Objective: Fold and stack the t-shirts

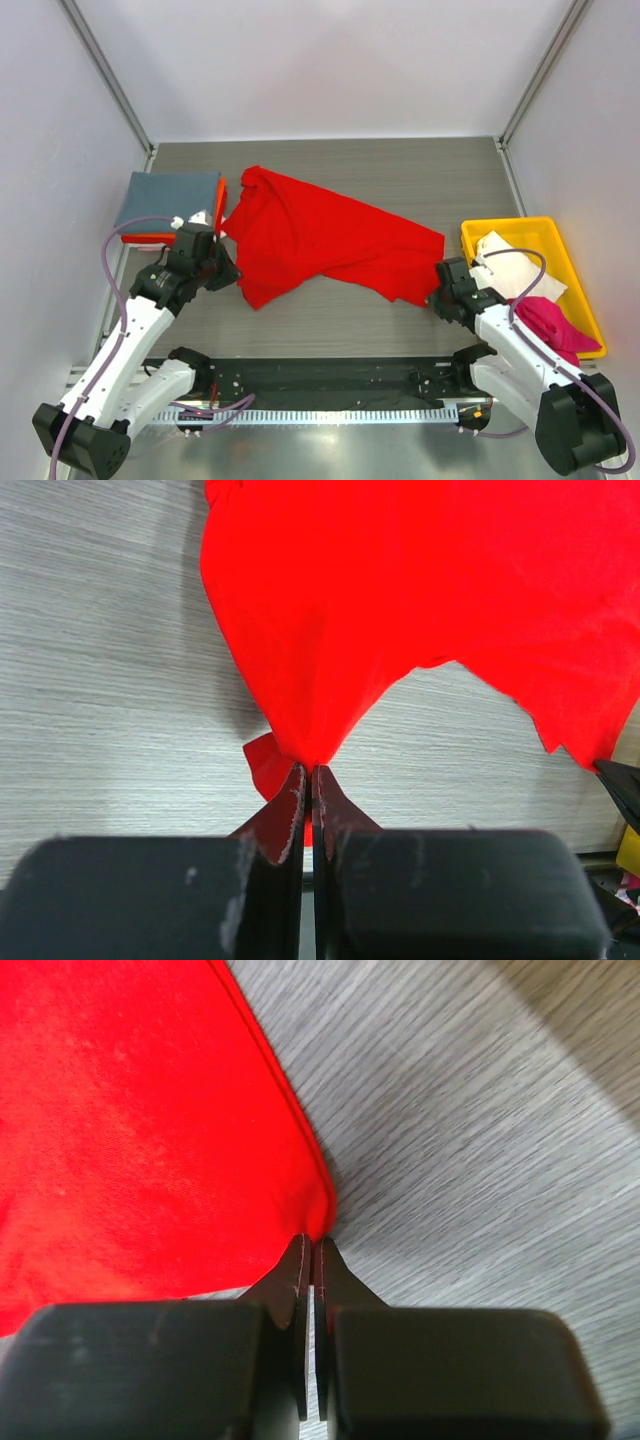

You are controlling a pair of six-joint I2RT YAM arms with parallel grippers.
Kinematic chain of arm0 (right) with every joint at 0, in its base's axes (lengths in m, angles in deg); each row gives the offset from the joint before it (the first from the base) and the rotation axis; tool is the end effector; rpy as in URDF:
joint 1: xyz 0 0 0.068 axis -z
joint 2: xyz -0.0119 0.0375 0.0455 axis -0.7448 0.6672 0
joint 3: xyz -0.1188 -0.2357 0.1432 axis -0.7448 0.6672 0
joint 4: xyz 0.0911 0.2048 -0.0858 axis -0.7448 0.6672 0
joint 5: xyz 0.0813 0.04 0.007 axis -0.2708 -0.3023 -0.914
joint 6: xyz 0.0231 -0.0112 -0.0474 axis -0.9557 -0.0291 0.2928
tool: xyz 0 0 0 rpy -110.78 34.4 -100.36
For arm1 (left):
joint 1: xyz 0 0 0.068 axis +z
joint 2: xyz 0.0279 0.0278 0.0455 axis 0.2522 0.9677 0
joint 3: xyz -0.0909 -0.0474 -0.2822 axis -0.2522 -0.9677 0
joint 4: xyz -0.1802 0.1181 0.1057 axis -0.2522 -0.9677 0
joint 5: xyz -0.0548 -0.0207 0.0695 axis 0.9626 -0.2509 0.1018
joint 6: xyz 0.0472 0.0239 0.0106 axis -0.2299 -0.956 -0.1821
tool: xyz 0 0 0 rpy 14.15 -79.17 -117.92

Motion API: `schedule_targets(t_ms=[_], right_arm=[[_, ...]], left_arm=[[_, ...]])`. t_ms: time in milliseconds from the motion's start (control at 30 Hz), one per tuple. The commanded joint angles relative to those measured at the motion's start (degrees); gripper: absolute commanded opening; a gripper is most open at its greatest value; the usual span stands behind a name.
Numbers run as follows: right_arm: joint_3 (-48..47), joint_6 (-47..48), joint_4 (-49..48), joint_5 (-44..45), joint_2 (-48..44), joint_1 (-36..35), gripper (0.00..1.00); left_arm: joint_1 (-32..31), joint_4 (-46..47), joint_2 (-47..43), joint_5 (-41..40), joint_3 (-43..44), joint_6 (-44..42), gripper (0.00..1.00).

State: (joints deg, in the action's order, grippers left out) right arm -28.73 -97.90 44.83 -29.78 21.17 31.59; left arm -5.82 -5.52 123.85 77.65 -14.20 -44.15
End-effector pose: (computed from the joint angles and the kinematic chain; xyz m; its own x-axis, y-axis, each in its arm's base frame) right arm 0.1071 0.0228 0.1870 -0.5487 0.7239 -0.4183 0.6571 0.6827 0.3195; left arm 0.1168 -0.0422 0.3105 -0.7332 -0.4487 -0.5109 -0.2270 0.8698 -0.4380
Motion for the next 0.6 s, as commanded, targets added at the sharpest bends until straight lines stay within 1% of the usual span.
schedule_targets(t_ms=[0,67,200,267,300,333,367,400,433,467,500,533,567], right_arm=[[-4.2,1.6,-0.4,2.6,-1.2,-0.5,0.01],[-6.2,2.9,0.2,4.7,-1.6,-0.4,0.01],[-13.8,7.2,-0.2,6.4,0.6,-0.4,0.01],[-16.7,9.2,-1.2,6.2,4.1,-0.4,0.01],[-19.9,10.2,-2.8,5.6,5.3,-0.3,0.01],[-21.7,12.7,-3.4,5.0,8.4,-0.3,0.01],[-23.7,13.5,-3.6,4.9,10.0,-0.3,0.01],[-28.0,14.3,-3.7,4.9,11.7,-0.2,0.01],[-30.3,16.5,-3.8,4.9,14.1,-0.1,0.01],[-32.6,17.4,-3.9,4.9,15.5,0.0,0.01],[-37.5,18.5,-4.0,4.3,16.5,0.6,0.01],[-39.9,20.0,-3.9,3.8,17.5,0.9,0.01],[-42.3,20.9,-4.0,3.0,19.2,1.2,0.01]], left_arm=[[0.3,2.6,0.0,-0.5,1.0,-1.1,0.0],[0.3,3.1,0.9,-0.7,2.1,-1.2,0.0],[0.3,5.3,4.7,-0.9,5.5,-1.5,0.0],[0.3,7.0,7.8,-1.7,9.0,-1.8,0.0],[0.4,7.1,9.1,-2.4,10.6,-1.9,0.0],[0.5,7.1,10.3,-3.0,12.6,-2.3,0.0],[0.6,7.1,13.0,-4.0,16.9,-2.8,0.0],[1.1,6.8,14.3,-4.4,19.3,-3.0,0.0],[1.4,6.5,15.7,-5.0,21.7,-3.4,0.0],[1.7,5.7,18.4,-5.7,27.1,-3.9,0.0],[2.3,5.1,19.7,-5.9,29.8,-4.3,0.0],[2.6,4.5,21.2,-6.3,32.6,-4.5,0.0],[2.8,3.2,22.5,-6.5,38.2,-5.0,0.0]])
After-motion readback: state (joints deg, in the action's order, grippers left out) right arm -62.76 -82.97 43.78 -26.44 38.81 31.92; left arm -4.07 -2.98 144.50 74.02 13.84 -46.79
